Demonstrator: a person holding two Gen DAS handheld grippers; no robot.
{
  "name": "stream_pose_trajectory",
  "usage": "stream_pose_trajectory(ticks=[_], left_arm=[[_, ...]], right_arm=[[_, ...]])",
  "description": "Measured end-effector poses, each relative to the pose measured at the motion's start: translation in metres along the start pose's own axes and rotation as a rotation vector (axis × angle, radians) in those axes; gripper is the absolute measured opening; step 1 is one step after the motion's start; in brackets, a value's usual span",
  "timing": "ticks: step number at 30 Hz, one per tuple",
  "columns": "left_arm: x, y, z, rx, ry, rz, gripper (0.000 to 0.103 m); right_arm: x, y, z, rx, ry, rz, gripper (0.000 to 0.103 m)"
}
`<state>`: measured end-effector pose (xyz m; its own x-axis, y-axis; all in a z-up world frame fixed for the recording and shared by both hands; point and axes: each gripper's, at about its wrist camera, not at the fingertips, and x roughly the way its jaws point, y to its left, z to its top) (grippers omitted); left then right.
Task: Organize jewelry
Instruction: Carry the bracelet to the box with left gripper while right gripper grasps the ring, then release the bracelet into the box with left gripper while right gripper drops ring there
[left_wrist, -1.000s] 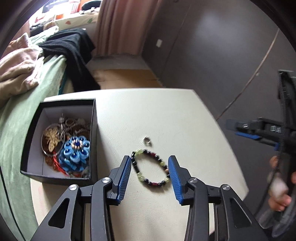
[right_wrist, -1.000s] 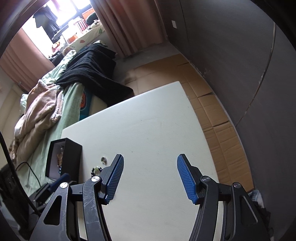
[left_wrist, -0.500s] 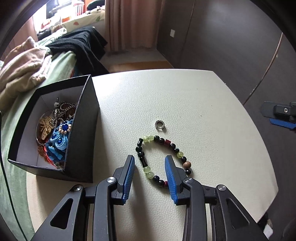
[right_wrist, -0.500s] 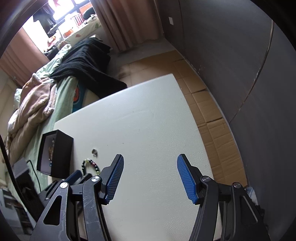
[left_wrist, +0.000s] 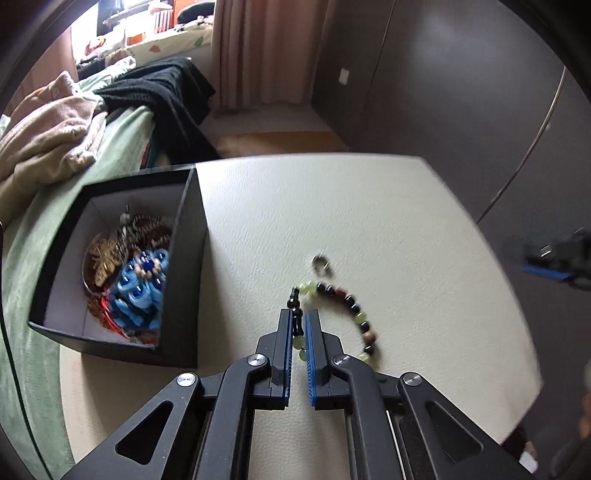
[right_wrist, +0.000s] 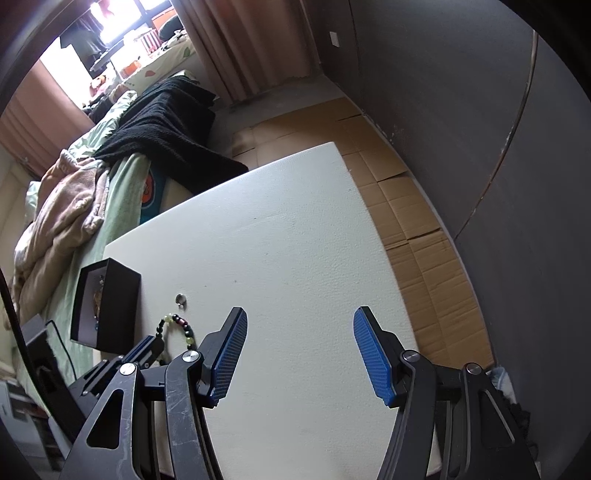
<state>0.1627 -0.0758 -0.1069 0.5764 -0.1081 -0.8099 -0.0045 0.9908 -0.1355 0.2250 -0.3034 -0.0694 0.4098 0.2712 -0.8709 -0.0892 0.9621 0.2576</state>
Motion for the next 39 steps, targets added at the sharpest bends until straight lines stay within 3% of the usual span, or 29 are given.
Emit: stream_pose_trajectory(ticks=[7,16,19,22,25,35,39], left_arm=[[-0.028,0.007,0.019,-0.046,-0.07,-0.064,0.006],[-0.07,0.041,0.038,-0.141,-0.167,-0.151,0.006],[-0.08,0.052,0.04,-0.161,-0.188,-0.161,0.006],[-0.089,0.068,0.041,-0.185,-0.207,-0.16,0.006],[-0.094,0.082,0.042,-0.203,-0.217,-0.155,0.006],[-0.098,0.122,0.04,-0.273,-0.222,-0.16,0.006],[-0.096,0.127,0.04,-0.28,-0.216,-0.162,0.006]], right_arm=[[0.007,0.014,0.003,-0.029,0.003,0.018,0.061],[0.035,0.035,0.011,-0.01,0.047,0.128,0.06],[0.049,0.052,0.011,-0.033,0.065,0.148,0.053],[0.062,0.072,0.009,-0.063,0.091,0.158,0.04],[0.075,0.093,0.008,-0.103,0.112,0.144,0.031],[0.092,0.128,0.005,-0.197,0.098,0.028,0.027],[0.101,0.139,0.001,-0.243,0.096,-0.025,0.016]])
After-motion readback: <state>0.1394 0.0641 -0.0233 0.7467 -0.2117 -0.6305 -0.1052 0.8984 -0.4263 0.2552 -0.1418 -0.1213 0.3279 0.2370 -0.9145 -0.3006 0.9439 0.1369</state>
